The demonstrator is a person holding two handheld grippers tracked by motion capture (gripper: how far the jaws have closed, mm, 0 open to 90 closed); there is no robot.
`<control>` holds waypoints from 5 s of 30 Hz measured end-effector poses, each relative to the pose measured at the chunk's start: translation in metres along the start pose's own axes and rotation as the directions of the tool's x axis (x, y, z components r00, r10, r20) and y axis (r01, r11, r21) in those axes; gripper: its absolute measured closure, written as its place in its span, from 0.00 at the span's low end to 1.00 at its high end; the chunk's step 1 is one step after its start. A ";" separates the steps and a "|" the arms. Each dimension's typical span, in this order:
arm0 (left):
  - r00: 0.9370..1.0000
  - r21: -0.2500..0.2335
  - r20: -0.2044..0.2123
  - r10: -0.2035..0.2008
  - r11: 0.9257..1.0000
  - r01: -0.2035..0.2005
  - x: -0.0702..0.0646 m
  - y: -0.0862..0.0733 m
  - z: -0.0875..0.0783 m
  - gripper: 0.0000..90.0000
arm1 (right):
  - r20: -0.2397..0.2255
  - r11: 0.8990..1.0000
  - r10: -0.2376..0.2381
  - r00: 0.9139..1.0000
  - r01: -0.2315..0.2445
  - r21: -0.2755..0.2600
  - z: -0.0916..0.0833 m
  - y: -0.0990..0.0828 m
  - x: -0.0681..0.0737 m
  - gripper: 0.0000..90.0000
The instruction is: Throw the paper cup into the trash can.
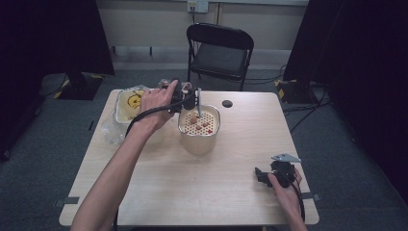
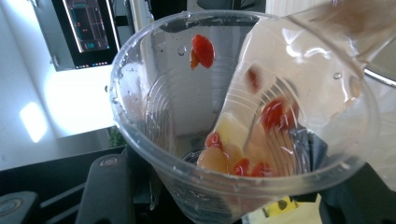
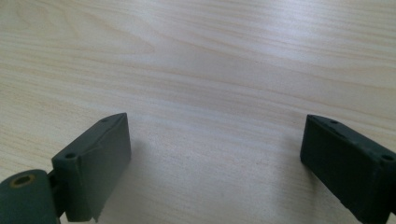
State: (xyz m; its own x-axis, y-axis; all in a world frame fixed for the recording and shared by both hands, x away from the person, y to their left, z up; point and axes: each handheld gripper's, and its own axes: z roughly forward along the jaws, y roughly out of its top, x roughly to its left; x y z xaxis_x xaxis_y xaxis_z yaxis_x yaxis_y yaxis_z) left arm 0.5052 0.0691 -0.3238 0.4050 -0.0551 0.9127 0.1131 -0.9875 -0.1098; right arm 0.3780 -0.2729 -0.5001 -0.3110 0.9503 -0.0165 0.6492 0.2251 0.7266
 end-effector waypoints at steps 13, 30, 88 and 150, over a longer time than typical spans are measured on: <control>0.972 0.050 -0.113 0.205 0.978 -0.201 -0.008 0.018 -0.007 0.47 | 0.000 1.000 0.000 1.000 0.000 0.000 0.000 0.000 0.000 0.09; 0.836 0.169 -0.252 0.487 0.873 -0.458 -0.024 0.032 -0.011 0.49 | 0.001 1.000 -0.001 1.000 0.001 0.000 0.000 0.000 0.000 0.09; 0.668 0.280 -0.347 0.659 0.752 -0.596 -0.033 0.036 -0.021 0.50 | 0.002 1.000 0.003 1.000 -0.003 -0.003 0.000 0.000 -0.001 0.10; 0.091 0.081 0.498 -0.863 0.151 0.985 0.041 -0.180 0.036 0.18 | 0.003 1.000 0.003 1.000 -0.003 -0.003 0.000 0.000 -0.001 0.09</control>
State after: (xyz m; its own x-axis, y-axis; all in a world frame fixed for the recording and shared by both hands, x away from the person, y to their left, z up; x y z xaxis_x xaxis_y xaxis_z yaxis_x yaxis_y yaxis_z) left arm 0.5338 0.2502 -0.2809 0.3909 0.9203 -0.0179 0.4896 -0.1914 0.8507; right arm 0.3779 -0.2736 -0.5002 -0.3073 0.9515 -0.0164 0.6480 0.2218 0.7287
